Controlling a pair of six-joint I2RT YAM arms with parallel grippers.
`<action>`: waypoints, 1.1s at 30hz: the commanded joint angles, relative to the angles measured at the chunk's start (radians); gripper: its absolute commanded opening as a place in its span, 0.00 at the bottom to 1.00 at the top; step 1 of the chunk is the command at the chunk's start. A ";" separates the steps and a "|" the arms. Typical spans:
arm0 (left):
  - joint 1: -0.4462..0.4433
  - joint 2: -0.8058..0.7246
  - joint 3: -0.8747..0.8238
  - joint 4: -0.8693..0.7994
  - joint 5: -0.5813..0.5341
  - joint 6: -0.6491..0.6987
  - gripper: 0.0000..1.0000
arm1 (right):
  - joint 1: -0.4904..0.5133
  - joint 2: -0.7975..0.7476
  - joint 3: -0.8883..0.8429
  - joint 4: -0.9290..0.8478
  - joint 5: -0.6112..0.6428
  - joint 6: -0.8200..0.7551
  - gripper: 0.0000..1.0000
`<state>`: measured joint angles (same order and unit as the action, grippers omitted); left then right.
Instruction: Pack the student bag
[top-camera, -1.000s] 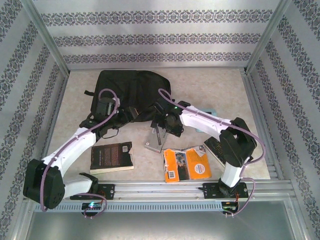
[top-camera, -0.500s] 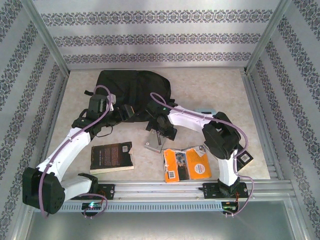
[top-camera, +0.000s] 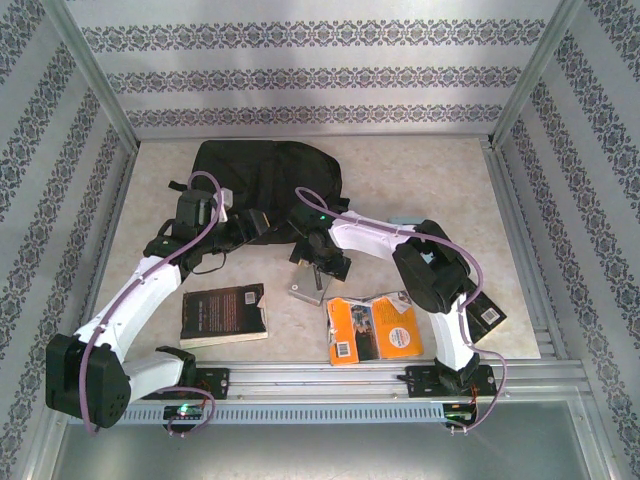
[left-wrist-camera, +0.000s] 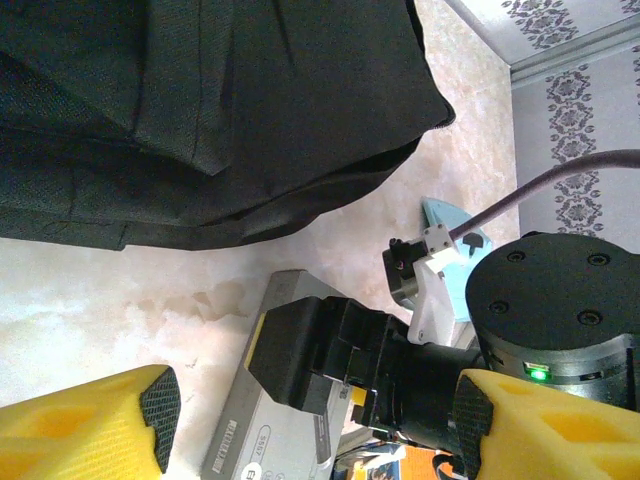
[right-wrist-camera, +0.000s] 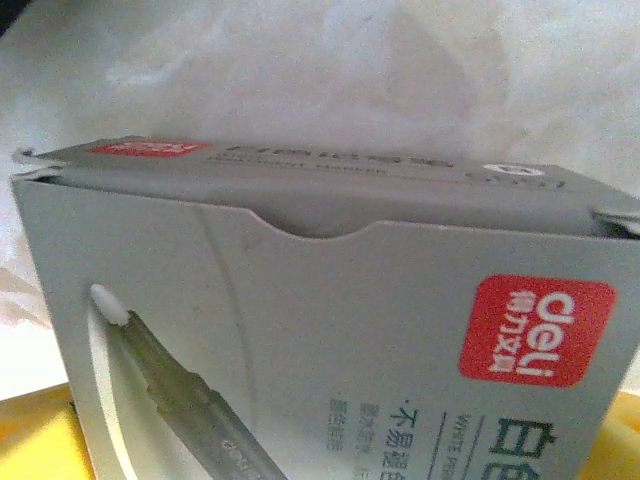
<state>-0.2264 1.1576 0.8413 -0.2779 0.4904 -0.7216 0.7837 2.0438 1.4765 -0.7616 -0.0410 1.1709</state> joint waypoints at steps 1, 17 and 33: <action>0.019 0.007 -0.016 0.043 0.017 -0.016 0.74 | 0.014 0.017 0.027 -0.010 0.019 -0.022 0.96; 0.017 0.040 -0.026 0.053 0.082 -0.040 0.76 | 0.007 -0.201 0.030 -0.016 0.089 -0.112 0.78; -0.198 0.114 -0.207 0.513 0.190 -0.221 0.79 | -0.084 -0.357 0.012 0.060 -0.024 -0.081 0.79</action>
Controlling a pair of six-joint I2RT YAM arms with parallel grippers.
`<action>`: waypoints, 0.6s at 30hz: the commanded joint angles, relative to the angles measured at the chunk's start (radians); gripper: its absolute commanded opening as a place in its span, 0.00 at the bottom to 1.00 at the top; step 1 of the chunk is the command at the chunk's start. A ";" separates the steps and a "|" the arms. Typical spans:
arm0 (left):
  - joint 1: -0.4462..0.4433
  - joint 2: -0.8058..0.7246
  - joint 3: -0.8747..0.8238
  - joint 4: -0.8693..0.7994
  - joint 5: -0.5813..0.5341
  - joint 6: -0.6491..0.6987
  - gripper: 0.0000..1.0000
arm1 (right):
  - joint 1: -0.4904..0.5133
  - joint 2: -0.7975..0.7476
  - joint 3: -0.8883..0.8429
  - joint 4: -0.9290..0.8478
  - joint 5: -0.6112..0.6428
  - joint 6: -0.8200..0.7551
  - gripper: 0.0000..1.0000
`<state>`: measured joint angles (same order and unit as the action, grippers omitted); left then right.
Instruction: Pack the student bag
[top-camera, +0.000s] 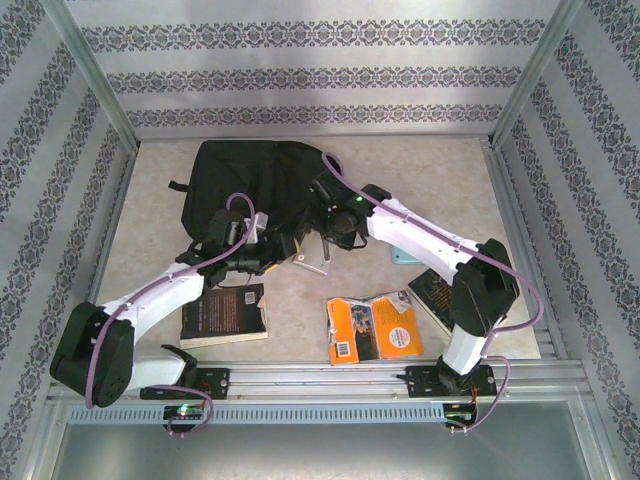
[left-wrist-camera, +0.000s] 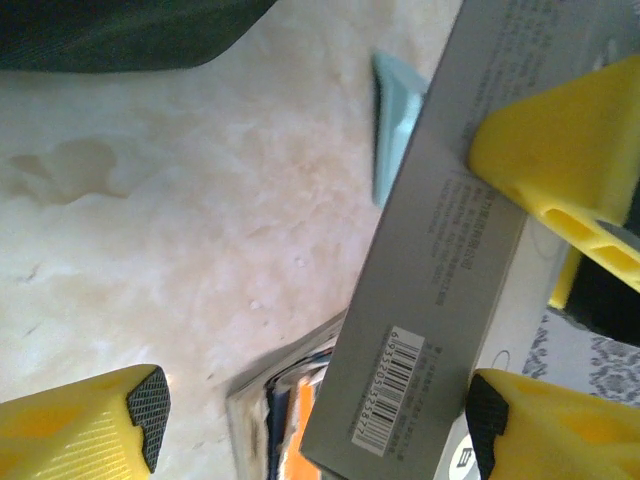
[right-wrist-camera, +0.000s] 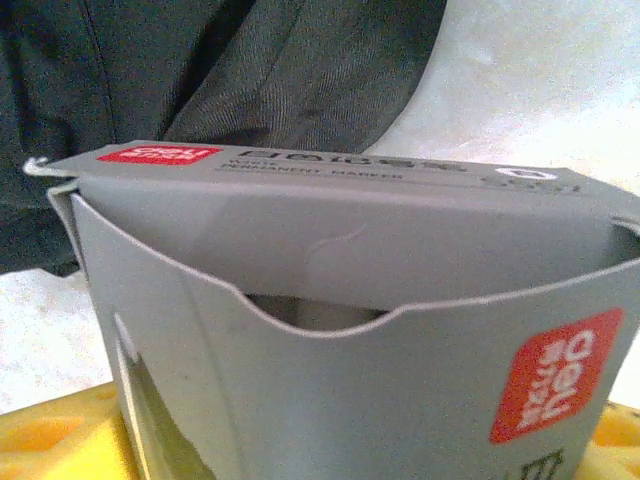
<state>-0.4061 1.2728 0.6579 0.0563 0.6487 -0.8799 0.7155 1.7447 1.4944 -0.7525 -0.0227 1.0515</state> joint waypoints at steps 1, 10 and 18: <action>-0.022 -0.003 -0.035 0.220 0.033 -0.082 0.79 | -0.025 -0.064 -0.020 0.070 -0.062 0.056 0.79; -0.058 0.044 -0.114 0.535 -0.043 -0.205 0.80 | -0.053 -0.106 -0.078 0.203 -0.126 0.199 0.78; -0.091 0.081 -0.115 0.643 -0.082 -0.220 0.82 | -0.070 -0.107 -0.116 0.327 -0.195 0.317 0.79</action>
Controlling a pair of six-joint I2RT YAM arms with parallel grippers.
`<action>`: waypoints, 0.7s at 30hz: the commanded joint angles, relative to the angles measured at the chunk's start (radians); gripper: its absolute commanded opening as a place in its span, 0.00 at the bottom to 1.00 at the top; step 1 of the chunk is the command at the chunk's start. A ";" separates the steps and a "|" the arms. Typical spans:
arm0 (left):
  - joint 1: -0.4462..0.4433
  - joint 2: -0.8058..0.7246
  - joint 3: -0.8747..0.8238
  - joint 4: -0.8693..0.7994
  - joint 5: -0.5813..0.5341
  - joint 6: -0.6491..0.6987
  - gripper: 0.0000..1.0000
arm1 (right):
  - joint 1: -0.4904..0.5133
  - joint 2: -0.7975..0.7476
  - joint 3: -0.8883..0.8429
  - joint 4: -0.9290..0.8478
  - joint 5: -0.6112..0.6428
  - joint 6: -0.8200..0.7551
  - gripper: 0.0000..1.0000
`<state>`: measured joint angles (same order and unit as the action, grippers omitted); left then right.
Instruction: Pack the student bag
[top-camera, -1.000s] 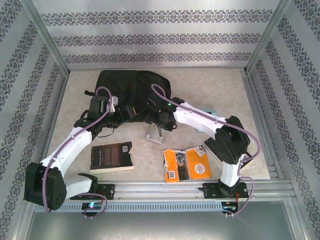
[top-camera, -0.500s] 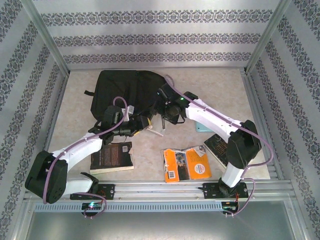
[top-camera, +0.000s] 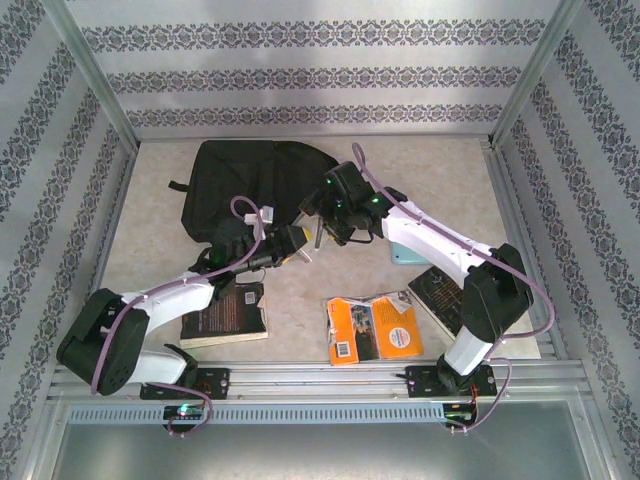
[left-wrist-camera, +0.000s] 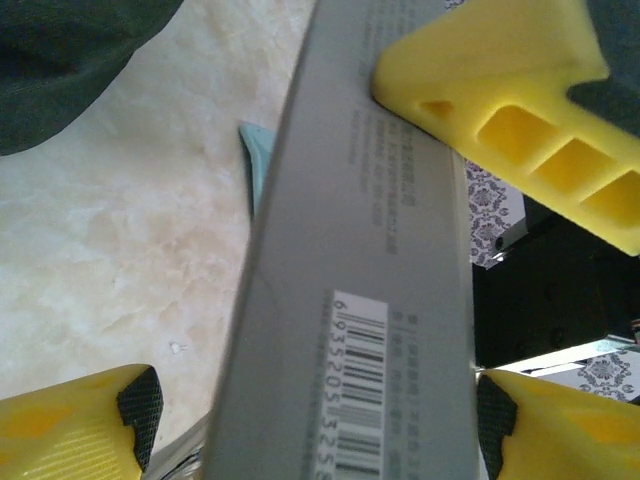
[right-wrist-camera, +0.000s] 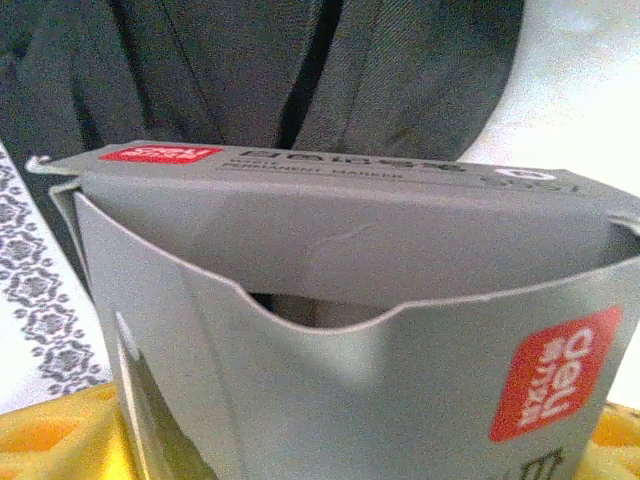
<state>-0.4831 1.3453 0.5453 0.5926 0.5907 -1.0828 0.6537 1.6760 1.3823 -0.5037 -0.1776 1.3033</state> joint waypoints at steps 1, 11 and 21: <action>-0.014 0.012 -0.002 0.105 -0.029 -0.011 0.81 | -0.009 -0.039 -0.007 0.081 -0.038 0.073 0.79; -0.014 -0.012 0.040 0.020 -0.063 0.063 0.43 | -0.012 -0.060 -0.031 0.089 -0.026 0.085 0.80; -0.001 -0.090 0.043 -0.040 -0.011 0.092 0.31 | -0.047 -0.108 -0.032 0.040 0.000 -0.062 0.96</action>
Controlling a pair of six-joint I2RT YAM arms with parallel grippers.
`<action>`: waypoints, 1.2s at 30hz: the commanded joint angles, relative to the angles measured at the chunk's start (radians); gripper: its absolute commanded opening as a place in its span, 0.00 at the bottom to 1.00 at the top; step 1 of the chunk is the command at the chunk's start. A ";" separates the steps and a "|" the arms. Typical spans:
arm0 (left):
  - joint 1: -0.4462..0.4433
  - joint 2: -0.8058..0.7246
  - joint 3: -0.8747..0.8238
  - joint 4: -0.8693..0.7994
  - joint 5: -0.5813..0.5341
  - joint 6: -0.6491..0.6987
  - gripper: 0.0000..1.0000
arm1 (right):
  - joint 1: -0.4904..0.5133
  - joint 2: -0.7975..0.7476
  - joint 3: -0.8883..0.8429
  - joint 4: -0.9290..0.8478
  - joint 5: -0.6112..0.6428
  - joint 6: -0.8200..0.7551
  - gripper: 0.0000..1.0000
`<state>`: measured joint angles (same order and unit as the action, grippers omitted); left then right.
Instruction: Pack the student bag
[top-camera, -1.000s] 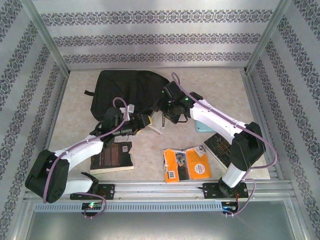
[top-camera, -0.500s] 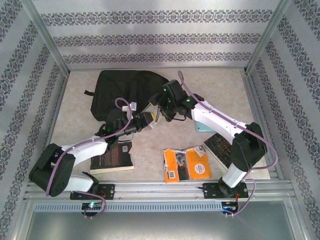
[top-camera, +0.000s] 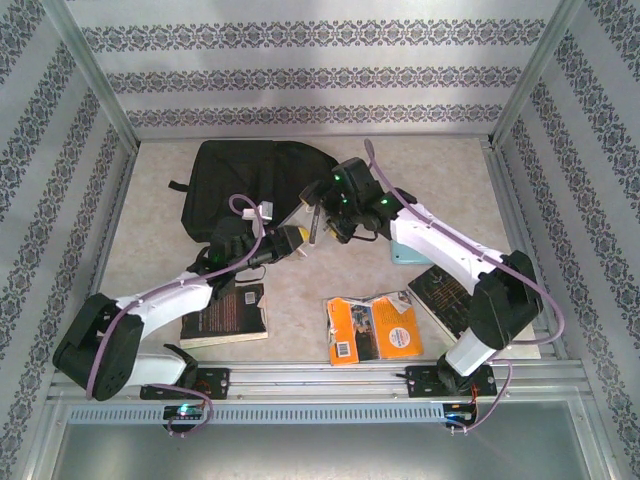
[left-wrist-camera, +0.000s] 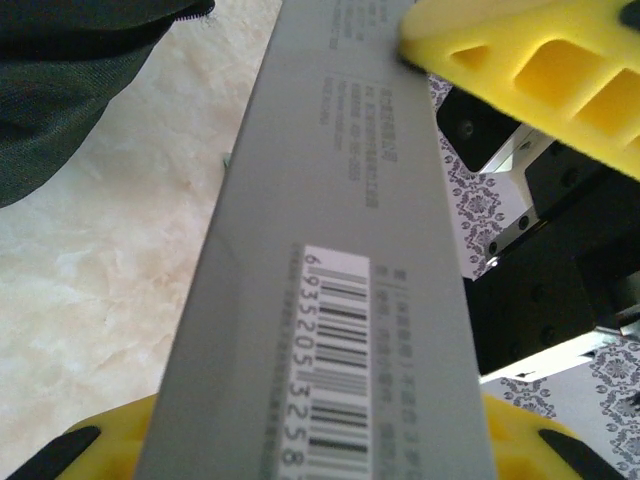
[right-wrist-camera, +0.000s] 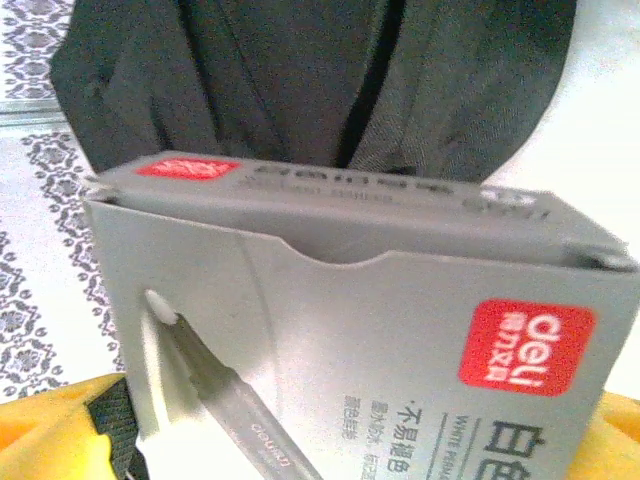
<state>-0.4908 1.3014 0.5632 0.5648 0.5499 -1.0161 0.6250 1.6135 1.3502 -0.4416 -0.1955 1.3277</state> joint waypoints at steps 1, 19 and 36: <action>0.013 -0.059 0.021 -0.031 0.045 0.027 0.31 | -0.023 -0.057 -0.003 -0.031 0.023 -0.136 0.97; 0.126 -0.132 -0.015 0.080 0.556 -0.212 0.32 | -0.263 -0.293 -0.408 0.387 -0.699 -0.623 0.92; 0.139 -0.078 -0.027 0.184 0.641 -0.273 0.32 | -0.174 -0.307 -0.493 0.636 -0.929 -0.456 0.65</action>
<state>-0.3702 1.2278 0.5404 0.7162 1.1843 -1.3098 0.4461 1.3243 0.8814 0.1055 -1.0542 0.8291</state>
